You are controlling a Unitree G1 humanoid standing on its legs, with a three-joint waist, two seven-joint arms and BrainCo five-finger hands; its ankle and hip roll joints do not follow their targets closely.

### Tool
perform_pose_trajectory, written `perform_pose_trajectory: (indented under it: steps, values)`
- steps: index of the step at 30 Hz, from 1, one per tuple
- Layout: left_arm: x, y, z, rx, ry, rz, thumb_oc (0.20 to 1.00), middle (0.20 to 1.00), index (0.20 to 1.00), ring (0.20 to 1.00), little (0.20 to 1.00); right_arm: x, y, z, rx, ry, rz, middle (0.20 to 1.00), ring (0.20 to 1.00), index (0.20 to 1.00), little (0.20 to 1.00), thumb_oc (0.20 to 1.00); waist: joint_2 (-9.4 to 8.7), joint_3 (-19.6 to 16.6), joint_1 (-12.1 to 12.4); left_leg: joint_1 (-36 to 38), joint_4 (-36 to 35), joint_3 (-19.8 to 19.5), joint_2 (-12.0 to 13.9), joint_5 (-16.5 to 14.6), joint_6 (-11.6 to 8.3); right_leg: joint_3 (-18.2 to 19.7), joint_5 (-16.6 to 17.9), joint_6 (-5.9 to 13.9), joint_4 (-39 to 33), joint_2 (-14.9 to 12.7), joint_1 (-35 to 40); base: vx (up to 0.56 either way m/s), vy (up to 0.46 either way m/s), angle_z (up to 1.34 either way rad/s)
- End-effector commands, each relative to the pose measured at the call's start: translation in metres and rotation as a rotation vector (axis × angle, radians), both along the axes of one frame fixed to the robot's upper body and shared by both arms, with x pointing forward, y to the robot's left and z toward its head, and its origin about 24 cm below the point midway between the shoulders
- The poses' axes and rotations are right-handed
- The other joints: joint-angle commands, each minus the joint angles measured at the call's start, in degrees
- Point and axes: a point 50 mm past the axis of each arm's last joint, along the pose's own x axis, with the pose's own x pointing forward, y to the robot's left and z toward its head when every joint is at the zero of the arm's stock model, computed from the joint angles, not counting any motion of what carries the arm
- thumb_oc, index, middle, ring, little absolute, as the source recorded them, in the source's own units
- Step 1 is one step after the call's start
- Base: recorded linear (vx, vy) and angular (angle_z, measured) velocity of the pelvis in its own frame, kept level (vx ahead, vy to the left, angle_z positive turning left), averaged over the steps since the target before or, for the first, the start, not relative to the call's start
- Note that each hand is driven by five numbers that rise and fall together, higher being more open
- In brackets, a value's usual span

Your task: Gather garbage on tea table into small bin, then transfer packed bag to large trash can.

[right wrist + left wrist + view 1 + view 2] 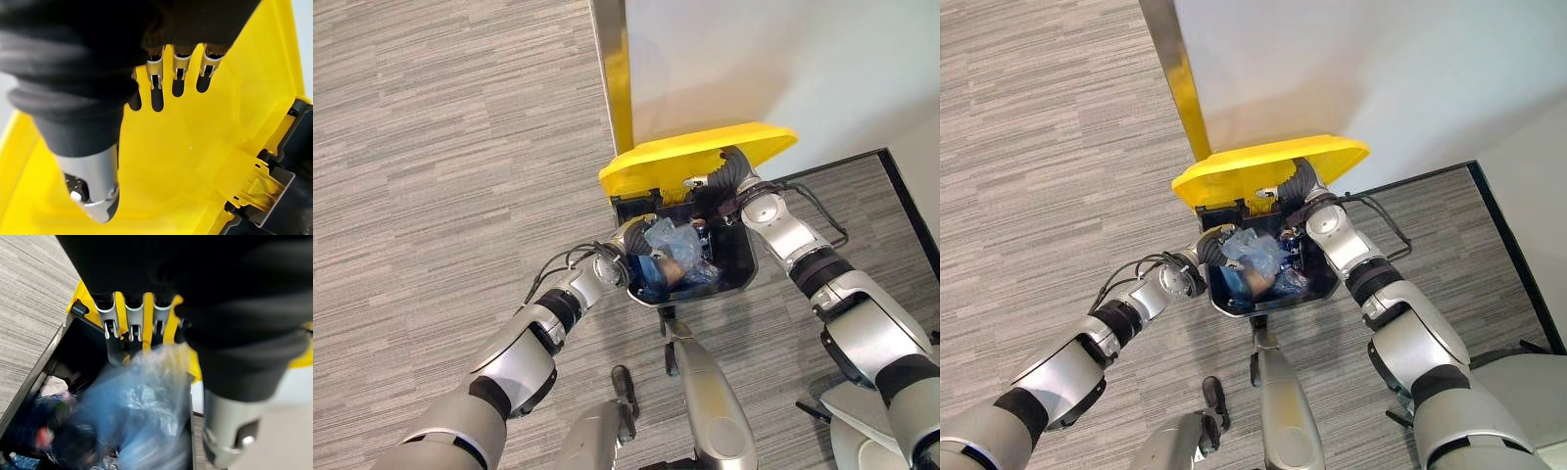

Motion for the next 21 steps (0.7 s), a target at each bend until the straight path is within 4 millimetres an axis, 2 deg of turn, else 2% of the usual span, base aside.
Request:
perform_pose_trajectory:
  steps: [1, 4, 6, 7, 11, 12, 13, 17, 19, 20, 21]
  values:
    - [-0.006, 0.009, 0.0, -0.084, -0.025, 0.005, 1.0, 1.0, 1.0, 1.0, 1.0, -0.002, 0.005, 0.015, 0.063, -0.088, 0.036, 1.0, 1.0, 1.0, 1.0, 1.0, -2.39, -3.2, 1.5, 4.7, 2.9, -0.7, -3.4, -9.5, 1.38, 3.9, 6.7, 7.17, -6.0, -0.2, -3.1, -0.01, 0.001, -0.07]
    - [-0.01, 0.018, -0.005, -0.13, -0.011, 0.038, 1.0, 1.0, 1.0, 1.0, 1.0, -0.007, -0.007, 0.004, 0.066, -0.073, 0.013, 1.0, 1.0, 1.0, 1.0, 1.0, -2.47, -3.4, 1.8, 4.9, 3.3, -0.9, -3.5, -9.8, 1.56, 4.0, 6.6, 7.2, -6.1, -0.5, -2.5, 0.0, -0.003, 0.02]
    - [-0.013, 0.026, 0.0, -0.187, -0.028, 0.053, 1.0, 1.0, 1.0, 1.0, 1.0, -0.013, -0.019, -0.006, 0.073, -0.065, -0.009, 1.0, 1.0, 1.0, 1.0, 1.0, -2.52, -3.8, 2.3, 5.1, 3.8, -1.1, -3.3, -9.9, 1.6, 4.0, 6.6, 7.22, -6.2, -0.7, -2.0, 0.01, -0.037, 0.11]
    - [-0.022, 0.041, 0.001, -0.264, -0.034, 0.069, 1.0, 1.0, 1.0, 1.0, 1.0, -0.023, -0.036, -0.023, 0.077, -0.039, -0.034, 1.0, 1.0, 1.0, 1.0, 1.0, -2.67, -4.8, 2.9, 5.5, 4.1, -1.8, -3.1, -10.0, 1.58, 3.9, 6.5, 7.22, -6.6, -1.0, -1.1, 0.02, -0.064, 0.14]
    - [-0.042, 0.078, -0.01, -0.347, -0.017, 0.152, 1.0, 1.0, 1.0, 1.0, 1.0, -0.043, -0.056, -0.054, 0.101, 0.022, -0.063, 1.0, 1.0, 1.0, 1.0, 1.0, -3.41, -6.4, 4.3, 6.8, 3.4, -2.5, -2.7, -9.7, 1.35, 2.9, 6.8, 7.48, -7.9, -1.2, 0.9, 0.0, -0.049, 0.16]
    - [-0.043, 0.078, -0.011, -0.347, -0.015, 0.152, 1.0, 1.0, 1.0, 1.0, 1.0, -0.044, -0.055, -0.055, 0.101, 0.024, -0.063, 1.0, 1.0, 1.0, 1.0, 1.0, -3.43, -6.4, 4.3, 6.8, 3.4, -2.5, -2.7, -9.7, 1.35, 2.9, 6.8, 7.47, -7.9, -1.2, 0.9, -0.02, -0.043, 0.14]
    - [-0.056, 0.098, -0.022, -0.373, 0.014, 0.216, 1.0, 1.0, 1.0, 1.0, 1.0, -0.054, -0.064, -0.069, 0.125, 0.055, -0.084, 1.0, 1.0, 1.0, 1.0, 1.0, -3.86, -7.0, 5.1, 7.5, 3.1, -2.7, -2.5, -9.7, 1.31, 2.3, 7.0, 7.69, -8.6, -1.3, 1.9, -0.03, -0.03, 0.13]
    - [-0.089, 0.141, -0.048, -0.43, 0.068, 0.392, 1.0, 1.0, 1.0, 1.0, 1.0, -0.076, -0.078, -0.096, 0.184, 0.113, -0.123, 1.0, 1.0, 1.0, 1.0, 1.0, -4.81, -7.7, 6.8, 8.5, 3.8, -2.9, -2.6, -10.0, 1.54, 1.0, 7.4, 8.07, -10.5, -1.7, 4.2, -0.04, -0.021, 0.08]
    - [-0.09, 0.141, -0.048, -0.429, 0.07, 0.393, 1.0, 1.0, 1.0, 1.0, 1.0, -0.076, -0.078, -0.097, 0.184, 0.115, -0.122, 1.0, 1.0, 1.0, 1.0, 1.0, -4.82, -7.8, 6.8, 8.6, 3.8, -2.9, -2.5, -10.1, 1.54, 0.9, 7.4, 8.08, -10.6, -1.7, 4.3, -0.04, 0.001, 0.15]
    - [-0.105, 0.156, -0.061, -0.442, 0.1, 0.475, 1.0, 1.0, 1.0, 1.0, 1.0, -0.085, -0.084, -0.106, 0.188, 0.139, -0.14, 1.0, 1.0, 1.0, 1.0, 1.0, -5.27, -7.8, 7.5, 8.7, 4.8, -2.9, -2.6, -10.2, 1.65, 0.2, 7.7, 8.36, -11.5, -1.9, 5.3, -0.11, 0.003, 0.09]
    - [-0.132, 0.181, -0.078, -0.449, 0.15, 0.599, 1.0, 1.0, 1.0, 1.0, 1.0, -0.097, -0.091, -0.118, 0.195, 0.175, -0.163, 1.0, 1.0, 1.0, 1.0, 1.0, -6.09, -8.1, 9.0, 8.8, 5.6, -2.9, -3.3, -10.2, 2.23, -1.2, 8.0, 9.0, -12.2, -2.8, 6.7, -0.14, 0.019, 0.04]
